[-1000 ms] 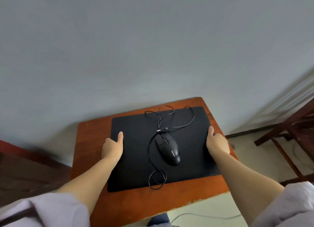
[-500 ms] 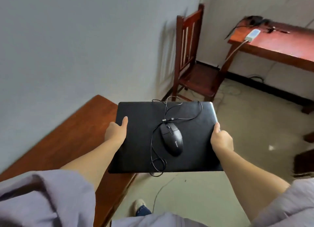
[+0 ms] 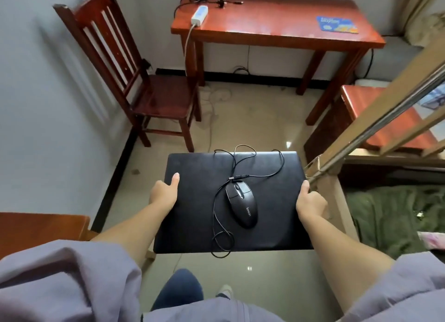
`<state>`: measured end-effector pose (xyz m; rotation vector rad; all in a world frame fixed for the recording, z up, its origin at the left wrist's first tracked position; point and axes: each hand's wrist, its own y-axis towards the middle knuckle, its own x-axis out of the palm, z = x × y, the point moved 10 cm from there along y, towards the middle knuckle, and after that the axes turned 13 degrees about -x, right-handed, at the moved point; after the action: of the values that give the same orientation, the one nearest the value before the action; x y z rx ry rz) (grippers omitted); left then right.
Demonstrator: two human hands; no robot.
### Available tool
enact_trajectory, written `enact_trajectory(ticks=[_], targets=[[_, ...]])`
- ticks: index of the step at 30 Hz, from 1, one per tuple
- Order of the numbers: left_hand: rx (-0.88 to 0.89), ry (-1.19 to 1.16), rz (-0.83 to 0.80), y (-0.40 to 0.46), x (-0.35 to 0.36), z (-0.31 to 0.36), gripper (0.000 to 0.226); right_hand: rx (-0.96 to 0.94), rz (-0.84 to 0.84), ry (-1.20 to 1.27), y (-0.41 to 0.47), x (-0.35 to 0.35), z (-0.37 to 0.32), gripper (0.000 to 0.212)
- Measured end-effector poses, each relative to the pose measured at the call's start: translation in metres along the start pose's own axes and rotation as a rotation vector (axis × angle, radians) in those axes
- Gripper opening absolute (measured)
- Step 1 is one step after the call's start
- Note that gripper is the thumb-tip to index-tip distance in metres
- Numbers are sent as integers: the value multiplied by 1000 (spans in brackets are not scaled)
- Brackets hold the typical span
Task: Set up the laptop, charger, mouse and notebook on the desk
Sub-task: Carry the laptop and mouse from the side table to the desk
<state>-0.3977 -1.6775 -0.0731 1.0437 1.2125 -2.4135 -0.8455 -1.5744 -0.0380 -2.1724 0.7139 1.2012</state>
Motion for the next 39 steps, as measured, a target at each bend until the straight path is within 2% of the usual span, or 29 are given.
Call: enact_trajectory(ticks=[6,13,19,24,27,33,39], targets=[[16,43,-40,23,42,76,71,97,-12,5,59,7,14,74],[104,73,-46,83,62,212,69,138,-7,58,167,21,-39,72],[191,102,5,128,72,381,69,150,60,124,292,-2,-105,70],[251,98,-43,146,115,517,72,212,119,98,399,-39,-126,73],[274,58,-73,158,149,592,74,173,140,90,480,-58,-142,74],[231,15,-52,184,202,727,75,96,117,62,652,-91,-186,74],[179,-56,-27,215,222,839,74,31,98,42,795,-117,-253,74]])
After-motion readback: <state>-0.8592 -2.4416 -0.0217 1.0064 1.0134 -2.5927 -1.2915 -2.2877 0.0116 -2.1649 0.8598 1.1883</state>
